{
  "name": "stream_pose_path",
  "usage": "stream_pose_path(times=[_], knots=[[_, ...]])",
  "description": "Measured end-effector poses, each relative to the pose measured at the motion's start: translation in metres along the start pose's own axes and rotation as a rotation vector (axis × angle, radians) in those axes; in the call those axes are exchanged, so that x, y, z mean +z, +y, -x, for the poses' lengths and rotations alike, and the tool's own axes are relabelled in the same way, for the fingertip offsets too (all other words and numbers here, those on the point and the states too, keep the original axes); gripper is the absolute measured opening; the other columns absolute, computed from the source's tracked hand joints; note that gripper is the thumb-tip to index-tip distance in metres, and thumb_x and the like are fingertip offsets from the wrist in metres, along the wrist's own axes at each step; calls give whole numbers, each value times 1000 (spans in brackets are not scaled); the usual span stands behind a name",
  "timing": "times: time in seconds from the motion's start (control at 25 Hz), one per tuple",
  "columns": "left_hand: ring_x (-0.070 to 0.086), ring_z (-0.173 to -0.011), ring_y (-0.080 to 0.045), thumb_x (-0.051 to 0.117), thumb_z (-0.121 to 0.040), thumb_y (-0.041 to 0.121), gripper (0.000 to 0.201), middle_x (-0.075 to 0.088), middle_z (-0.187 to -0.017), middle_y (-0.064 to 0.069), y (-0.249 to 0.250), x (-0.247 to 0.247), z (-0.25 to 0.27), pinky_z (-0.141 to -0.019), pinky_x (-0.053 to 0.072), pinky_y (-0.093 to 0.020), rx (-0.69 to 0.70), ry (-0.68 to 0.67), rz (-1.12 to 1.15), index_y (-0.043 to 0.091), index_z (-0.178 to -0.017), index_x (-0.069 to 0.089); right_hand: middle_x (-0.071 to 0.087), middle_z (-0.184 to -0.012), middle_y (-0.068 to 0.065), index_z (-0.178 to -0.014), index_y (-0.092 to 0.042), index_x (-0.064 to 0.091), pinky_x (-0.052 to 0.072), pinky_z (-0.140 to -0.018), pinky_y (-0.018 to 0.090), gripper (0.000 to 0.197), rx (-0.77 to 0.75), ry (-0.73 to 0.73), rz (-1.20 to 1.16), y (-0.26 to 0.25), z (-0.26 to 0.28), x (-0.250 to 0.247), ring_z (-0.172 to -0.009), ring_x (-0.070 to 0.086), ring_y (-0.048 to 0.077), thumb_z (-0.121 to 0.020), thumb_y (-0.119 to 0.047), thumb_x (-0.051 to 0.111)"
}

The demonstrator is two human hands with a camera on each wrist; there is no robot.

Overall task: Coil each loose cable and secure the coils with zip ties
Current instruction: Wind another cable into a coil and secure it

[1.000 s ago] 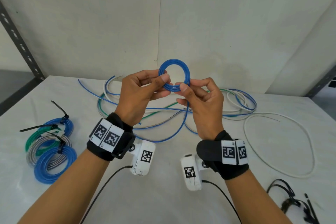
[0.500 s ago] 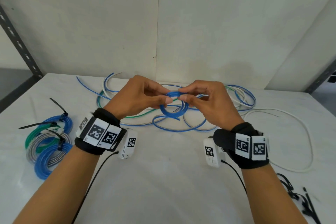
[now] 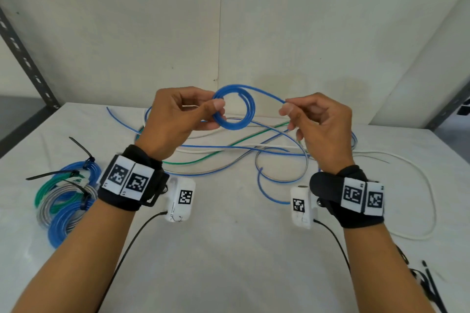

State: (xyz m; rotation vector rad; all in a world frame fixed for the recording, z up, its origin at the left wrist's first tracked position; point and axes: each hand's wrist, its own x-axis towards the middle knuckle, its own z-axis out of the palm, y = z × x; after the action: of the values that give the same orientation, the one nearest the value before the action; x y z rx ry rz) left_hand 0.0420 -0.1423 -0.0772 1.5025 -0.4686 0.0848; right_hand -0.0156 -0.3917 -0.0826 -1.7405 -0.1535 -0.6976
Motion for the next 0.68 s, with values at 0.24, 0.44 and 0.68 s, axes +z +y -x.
stream_pose_path(times=[0.24,0.44,0.68], knots=[[74,-81,-23,67,-94,14,15,75,-83,-7,-6,21,3,-71,60,-28,-42,131,226,2,-102,72,75,-82,15,-89,-9,70,47,-44,25,5,87,-32,-226,-4,17,41,-58,62,18,-91,-5,71],[74,-82,-21,66,-95,15,16,76,-86,-8,-13,35,8,-73,60,-27,-58,139,306,1,-100,70,76,-91,16,-96,-5,67,56,-51,27,5,89,127,-325,-7,28,60,-78,75,24,-92,-6,70],[75,-86,-28,70,-91,16,19,76,-94,-16,-19,48,15,-74,61,-30,-67,97,309,-1,-100,70,77,-94,17,-98,-2,60,55,-56,27,13,149,199,-380,-3,29,62,-81,75,24,-91,-6,71]])
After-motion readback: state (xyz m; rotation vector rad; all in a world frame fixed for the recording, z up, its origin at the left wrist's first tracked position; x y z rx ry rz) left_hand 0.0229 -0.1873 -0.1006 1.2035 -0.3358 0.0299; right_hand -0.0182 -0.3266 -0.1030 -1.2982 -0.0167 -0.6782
